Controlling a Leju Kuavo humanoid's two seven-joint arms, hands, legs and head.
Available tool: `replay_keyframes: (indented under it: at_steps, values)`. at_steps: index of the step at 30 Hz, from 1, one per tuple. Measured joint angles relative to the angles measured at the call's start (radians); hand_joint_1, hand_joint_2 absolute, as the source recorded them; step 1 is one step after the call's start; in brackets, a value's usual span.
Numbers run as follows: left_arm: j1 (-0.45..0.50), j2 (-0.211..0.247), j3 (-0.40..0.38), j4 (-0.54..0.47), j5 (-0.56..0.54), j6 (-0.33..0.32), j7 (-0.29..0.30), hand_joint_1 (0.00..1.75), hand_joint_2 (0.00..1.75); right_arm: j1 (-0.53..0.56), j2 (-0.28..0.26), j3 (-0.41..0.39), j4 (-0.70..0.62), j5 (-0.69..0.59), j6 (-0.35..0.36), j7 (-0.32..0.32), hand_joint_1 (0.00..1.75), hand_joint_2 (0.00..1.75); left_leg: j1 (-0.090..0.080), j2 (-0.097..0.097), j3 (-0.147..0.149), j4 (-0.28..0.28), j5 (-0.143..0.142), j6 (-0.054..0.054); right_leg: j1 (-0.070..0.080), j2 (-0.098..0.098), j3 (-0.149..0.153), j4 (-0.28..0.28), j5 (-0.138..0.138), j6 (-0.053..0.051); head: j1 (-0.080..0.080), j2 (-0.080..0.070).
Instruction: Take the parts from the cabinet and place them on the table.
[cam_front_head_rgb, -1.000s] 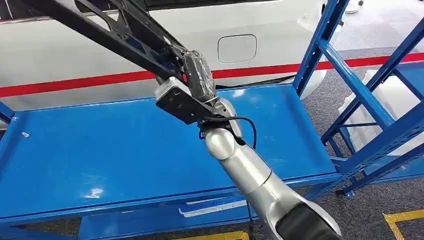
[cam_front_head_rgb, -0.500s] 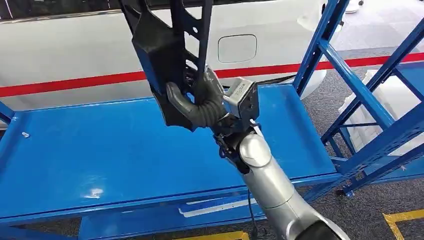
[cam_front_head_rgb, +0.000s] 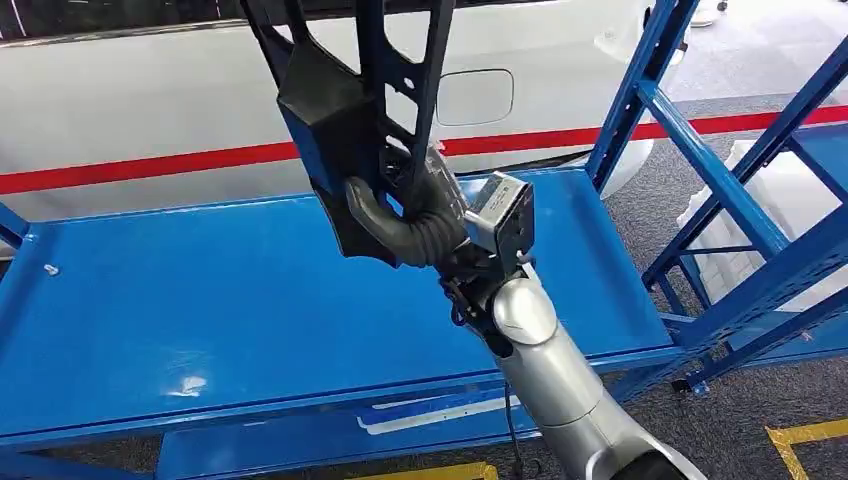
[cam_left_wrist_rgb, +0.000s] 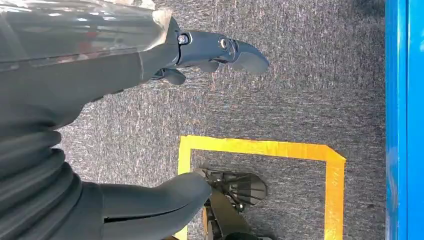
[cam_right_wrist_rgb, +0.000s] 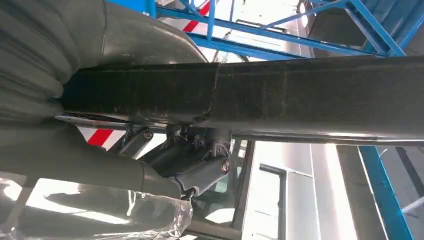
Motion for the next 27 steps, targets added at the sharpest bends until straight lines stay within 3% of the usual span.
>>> replay_keyframes:
  at_steps: [10,13,19,21,22,23,25,27]
  values:
    - [0.010,0.000,0.005,0.004,0.008,0.005,-0.024,0.00,1.75,0.017,-0.011,0.002,-0.021,0.032,-0.003,-0.017,1.75,1.75,0.000,0.000,-0.001,0.000,0.000,0.000,0.000,0.000,0.000,0.000,0.000,0.000,0.000,0.000]
    - [0.017,0.000,0.006,0.006,0.008,0.009,-0.032,0.00,1.75,0.018,-0.016,0.006,-0.021,-0.019,0.014,-0.016,1.75,1.75,0.000,0.000,-0.001,0.000,0.000,0.000,0.000,0.000,0.000,0.000,0.000,0.000,0.000,0.000]
    - [0.024,0.007,0.009,0.014,0.004,0.013,-0.036,0.00,1.75,0.018,-0.024,0.014,-0.021,-0.092,0.042,-0.006,1.75,1.75,-0.002,0.000,-0.005,0.011,-0.007,0.014,-0.007,0.000,0.001,-0.004,0.002,0.003,0.000,0.000]
    - [0.024,0.008,0.009,0.014,0.004,0.018,-0.036,0.00,1.75,0.018,-0.024,0.018,-0.021,-0.095,0.043,-0.006,1.75,1.75,-0.004,0.000,-0.002,-0.001,0.003,0.026,-0.004,0.000,0.008,-0.016,0.010,0.015,0.000,0.000]
    - [0.024,0.008,0.009,0.015,0.004,0.018,-0.036,0.00,1.75,0.018,-0.025,0.019,-0.022,-0.097,0.043,-0.005,1.75,1.75,0.013,0.001,0.025,-0.029,0.021,0.031,0.006,-0.001,0.003,-0.014,0.005,0.016,0.002,0.000]
    - [0.024,0.005,0.009,0.015,0.004,0.019,-0.037,0.00,1.75,0.016,-0.029,0.021,-0.023,-0.098,0.042,-0.006,1.75,1.75,0.008,0.005,0.030,-0.040,0.026,0.033,0.003,-0.004,-0.005,0.010,-0.008,0.014,0.002,0.000]
    - [0.025,0.005,0.009,0.016,0.004,0.019,-0.038,0.00,1.75,0.011,-0.034,0.026,-0.023,-0.101,0.043,-0.006,1.75,1.75,0.011,0.007,0.029,-0.041,0.030,0.039,0.003,-0.004,-0.074,0.155,-0.067,0.004,0.005,0.000]
    - [0.026,0.003,0.009,0.018,0.004,0.019,-0.038,0.00,1.75,0.019,-0.045,0.028,-0.022,-0.107,0.042,-0.006,1.75,1.75,0.011,0.005,0.028,-0.039,0.028,0.037,0.001,-0.004,-0.143,0.286,-0.098,0.011,0.004,0.000]
